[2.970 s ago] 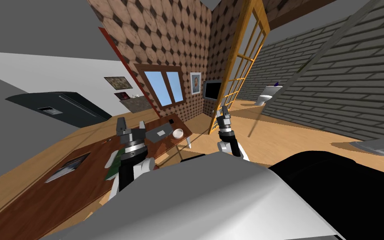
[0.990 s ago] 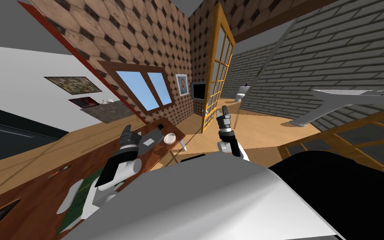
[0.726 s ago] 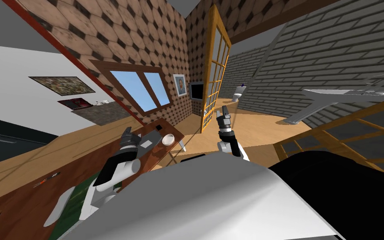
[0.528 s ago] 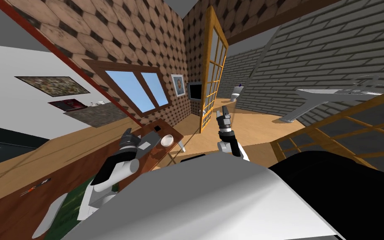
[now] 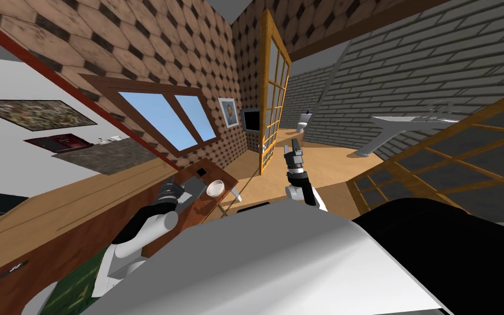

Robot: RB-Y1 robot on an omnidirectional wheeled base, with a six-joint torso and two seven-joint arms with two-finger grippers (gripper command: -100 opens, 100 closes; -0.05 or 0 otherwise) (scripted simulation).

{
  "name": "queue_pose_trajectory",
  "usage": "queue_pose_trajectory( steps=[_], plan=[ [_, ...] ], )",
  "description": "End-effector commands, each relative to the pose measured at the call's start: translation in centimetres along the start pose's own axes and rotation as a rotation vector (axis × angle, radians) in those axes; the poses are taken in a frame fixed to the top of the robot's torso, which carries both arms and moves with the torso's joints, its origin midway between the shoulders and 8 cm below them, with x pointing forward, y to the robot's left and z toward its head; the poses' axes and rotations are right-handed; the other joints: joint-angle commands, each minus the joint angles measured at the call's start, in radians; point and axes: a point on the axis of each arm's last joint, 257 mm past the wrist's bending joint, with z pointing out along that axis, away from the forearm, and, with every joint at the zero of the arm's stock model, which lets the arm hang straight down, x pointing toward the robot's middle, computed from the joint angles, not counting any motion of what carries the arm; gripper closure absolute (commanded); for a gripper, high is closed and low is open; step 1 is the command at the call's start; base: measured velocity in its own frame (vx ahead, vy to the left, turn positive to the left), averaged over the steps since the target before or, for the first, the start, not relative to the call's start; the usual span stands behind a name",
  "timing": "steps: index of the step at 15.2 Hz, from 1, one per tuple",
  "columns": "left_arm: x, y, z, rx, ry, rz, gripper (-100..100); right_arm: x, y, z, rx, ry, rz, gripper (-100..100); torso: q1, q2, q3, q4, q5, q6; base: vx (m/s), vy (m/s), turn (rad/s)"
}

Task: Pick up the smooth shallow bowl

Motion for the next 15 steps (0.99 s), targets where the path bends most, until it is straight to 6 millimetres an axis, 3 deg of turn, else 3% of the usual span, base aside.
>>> queue_pose_trajectory(
  steps=[1, 5, 8, 9, 12, 13, 15],
  plan=[
    [0.0, 1.0, 0.0, -0.032, -0.003, -0.001, -100, 0.0, 0.0, 0.0, 0.000, 0.000, 0.000, 0, 0.000, 0.000, 0.000, 0.000, 0.000, 0.000, 0.012, -0.002, -0.010],
    [-2.1, 4.5, -0.2, -0.150, -0.033, -0.028, -100, 0.0, 0.0, 0.0, 0.000, 0.000, 0.000, 0, 0.000, 0.000, 0.000, 0.000, 0.000, 0.000, 0.025, -0.011, -0.134],
    [-2.1, 5.6, -0.4, -0.193, -0.032, -0.028, -100, 0.0, 0.0, 0.0, 0.000, 0.000, 0.000, 0, 0.000, 0.000, 0.000, 0.000, 0.000, 0.000, 0.028, -0.008, -0.069],
    [-3.1, 7.0, -0.7, -0.236, -0.046, -0.044, -100, 0.0, 0.0, 0.0, 0.000, 0.000, 0.000, 0, 0.000, 0.000, 0.000, 0.000, 0.000, 0.000, 0.027, -0.012, -0.152],
    [-3.0, 8.0, -0.9, -0.275, -0.045, -0.045, -100, 0.0, 0.0, 0.0, 0.000, 0.000, 0.000, 0, 0.000, 0.000, 0.000, 0.000, 0.000, 0.000, 0.029, -0.006, -0.073],
    [-4.0, 9.6, -1.3, -0.325, -0.058, -0.062, -100, 0.0, 0.0, 0.0, 0.000, 0.000, 0.000, 0, 0.000, 0.000, 0.000, 0.000, 0.000, 0.000, 0.028, -0.011, -0.120],
    [-3.9, 10.4, -1.6, -0.357, -0.056, -0.063, -100, 0.0, 0.0, 0.0, 0.000, 0.000, 0.000, 0, 0.000, 0.000, 0.000, 0.000, 0.000, 0.000, 0.035, -0.009, -0.114]
  ],
)
